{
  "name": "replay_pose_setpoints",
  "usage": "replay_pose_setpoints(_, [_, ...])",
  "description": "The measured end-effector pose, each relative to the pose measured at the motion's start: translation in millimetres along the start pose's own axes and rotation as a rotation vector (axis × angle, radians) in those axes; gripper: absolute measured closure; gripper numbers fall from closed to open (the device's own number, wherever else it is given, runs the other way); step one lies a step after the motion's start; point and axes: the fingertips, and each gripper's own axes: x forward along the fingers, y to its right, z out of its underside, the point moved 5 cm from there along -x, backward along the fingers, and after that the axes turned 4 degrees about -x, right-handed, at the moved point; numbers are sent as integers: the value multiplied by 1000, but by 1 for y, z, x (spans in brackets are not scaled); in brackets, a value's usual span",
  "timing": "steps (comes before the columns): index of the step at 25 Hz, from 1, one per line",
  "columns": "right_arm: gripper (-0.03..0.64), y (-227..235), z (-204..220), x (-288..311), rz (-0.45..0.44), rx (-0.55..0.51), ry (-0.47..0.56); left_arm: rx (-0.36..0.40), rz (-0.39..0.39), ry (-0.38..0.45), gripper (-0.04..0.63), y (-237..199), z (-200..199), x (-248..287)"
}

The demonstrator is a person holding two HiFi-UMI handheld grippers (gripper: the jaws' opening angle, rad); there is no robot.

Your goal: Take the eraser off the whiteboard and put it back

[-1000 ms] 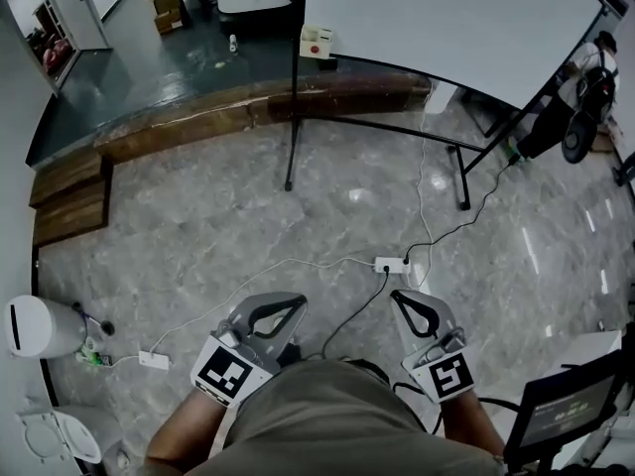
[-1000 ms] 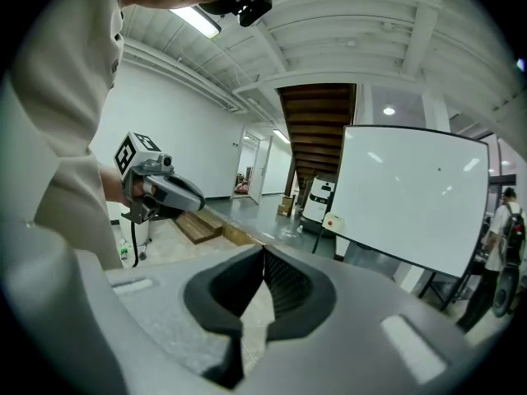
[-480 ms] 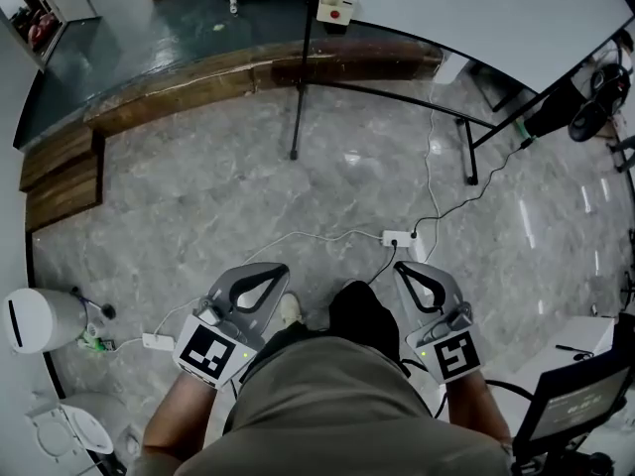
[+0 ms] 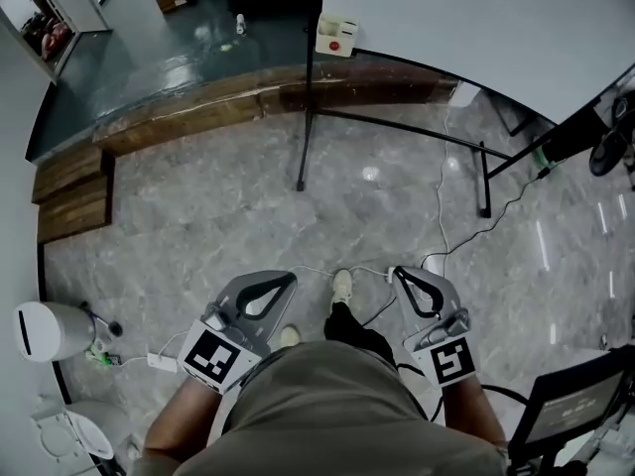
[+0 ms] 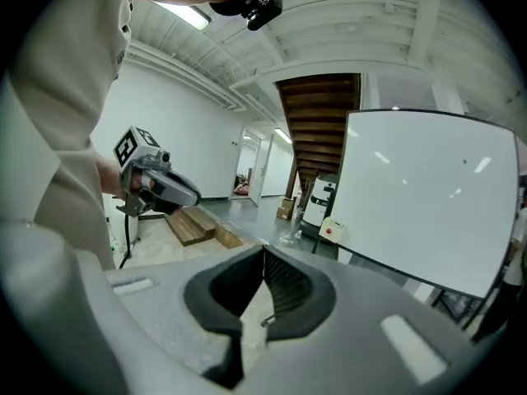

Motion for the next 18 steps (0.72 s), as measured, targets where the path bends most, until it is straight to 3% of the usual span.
replay_pose_setpoints(10, [612,163,27,55,-15,11,35,41,-71,28,590,-36,-80,142])
replay_pose_setpoints(18, [612,209,37,107,-40,21,36,8,-92,-5,589,-71,-85,181])
